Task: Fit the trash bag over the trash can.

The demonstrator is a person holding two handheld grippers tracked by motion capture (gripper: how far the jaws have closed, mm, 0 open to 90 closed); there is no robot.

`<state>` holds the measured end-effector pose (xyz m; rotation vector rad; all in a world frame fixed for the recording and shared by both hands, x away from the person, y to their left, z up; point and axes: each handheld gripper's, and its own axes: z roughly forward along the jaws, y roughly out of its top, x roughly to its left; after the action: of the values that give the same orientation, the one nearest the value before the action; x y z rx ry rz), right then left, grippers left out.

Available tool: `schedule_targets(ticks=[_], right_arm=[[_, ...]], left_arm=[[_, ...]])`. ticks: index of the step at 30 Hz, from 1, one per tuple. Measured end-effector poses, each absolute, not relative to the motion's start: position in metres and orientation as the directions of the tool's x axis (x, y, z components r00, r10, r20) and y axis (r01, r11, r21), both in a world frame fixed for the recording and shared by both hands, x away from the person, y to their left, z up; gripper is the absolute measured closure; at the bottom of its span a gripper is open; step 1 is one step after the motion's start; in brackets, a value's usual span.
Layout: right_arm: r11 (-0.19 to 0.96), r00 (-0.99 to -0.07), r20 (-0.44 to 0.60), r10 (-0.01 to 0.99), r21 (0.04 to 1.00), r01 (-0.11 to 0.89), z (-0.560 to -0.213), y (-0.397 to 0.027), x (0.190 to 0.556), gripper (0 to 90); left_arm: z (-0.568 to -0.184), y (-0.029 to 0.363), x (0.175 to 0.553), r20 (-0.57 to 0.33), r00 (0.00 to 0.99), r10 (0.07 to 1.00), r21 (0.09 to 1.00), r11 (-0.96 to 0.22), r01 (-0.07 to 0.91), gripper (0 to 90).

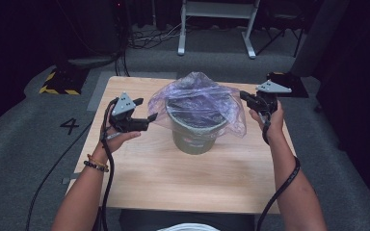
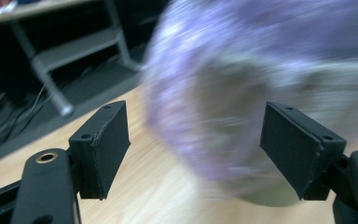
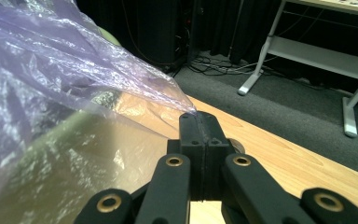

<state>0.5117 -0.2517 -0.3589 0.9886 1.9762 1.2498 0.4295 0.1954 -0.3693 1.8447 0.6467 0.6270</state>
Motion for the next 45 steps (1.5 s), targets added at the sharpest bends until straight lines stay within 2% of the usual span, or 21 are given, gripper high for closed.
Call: schedule_targets(ticks=[4,8,12,15,19,21,22,24,27,34,39,45], right_arm=[[0.287,-0.560,-0.095,0.823,0.920,0.267,-0.358,-0.249,0.508,90.0],[0.295,-0.572,-0.097,0.815,0.918,0.264,-0.357,-0.247,0.505,90.0],[0.305,-0.578,-0.103,0.809,0.915,0.263,-0.358,-0.247,0.504,90.0],[0.302,-0.578,-0.097,0.810,0.915,0.269,-0.358,-0.248,0.504,90.0],[0.310,-0.583,-0.099,0.807,0.910,0.275,-0.360,-0.248,0.504,90.0],[0.316,-0.585,-0.104,0.805,0.908,0.274,-0.360,-0.248,0.504,90.0],[0.318,-0.585,-0.105,0.804,0.908,0.273,-0.361,-0.248,0.504,90.0],[0.314,-0.584,-0.102,0.805,0.909,0.274,-0.361,-0.248,0.503,90.0],[0.310,-0.581,-0.100,0.808,0.910,0.274,-0.361,-0.249,0.502,90.0],[0.303,-0.575,-0.093,0.813,0.910,0.282,-0.362,-0.253,0.501,90.0],[0.326,-0.558,-0.105,0.823,0.892,0.313,-0.362,-0.258,0.509,90.0],[0.331,-0.527,-0.111,0.843,0.878,0.345,-0.367,-0.260,0.519,90.0]], left_arm=[[-0.367,0.179,0.400,0.155,0.765,0.625,0.933,-0.348,0.095,22.2],[-0.371,0.165,0.386,0.167,0.797,0.581,0.926,-0.369,0.075,22.6],[-0.384,0.146,0.388,0.194,0.799,0.569,0.902,-0.424,0.083,25.1],[-0.390,0.140,0.398,0.157,0.807,0.570,0.908,-0.404,0.108,25.3],[-0.396,0.134,0.409,0.167,0.801,0.575,0.896,-0.428,0.121,39.9],[-0.399,0.131,0.410,0.212,0.780,0.589,0.881,-0.460,0.108,54.4],[-0.399,0.130,0.410,0.226,0.770,0.597,0.875,-0.472,0.109,57.2],[-0.399,0.130,0.412,0.239,0.765,0.597,0.870,-0.483,0.105,72.7],[-0.398,0.131,0.414,0.257,0.763,0.594,0.859,-0.502,0.102,88.3],[-0.401,0.135,0.416,0.250,0.801,0.544,0.828,-0.549,0.114,90.0],[-0.410,0.134,0.415,0.285,0.821,0.494,0.769,-0.630,0.112,90.0],[-0.418,0.142,0.417,0.267,0.833,0.484,0.747,-0.650,0.139,90.0]])
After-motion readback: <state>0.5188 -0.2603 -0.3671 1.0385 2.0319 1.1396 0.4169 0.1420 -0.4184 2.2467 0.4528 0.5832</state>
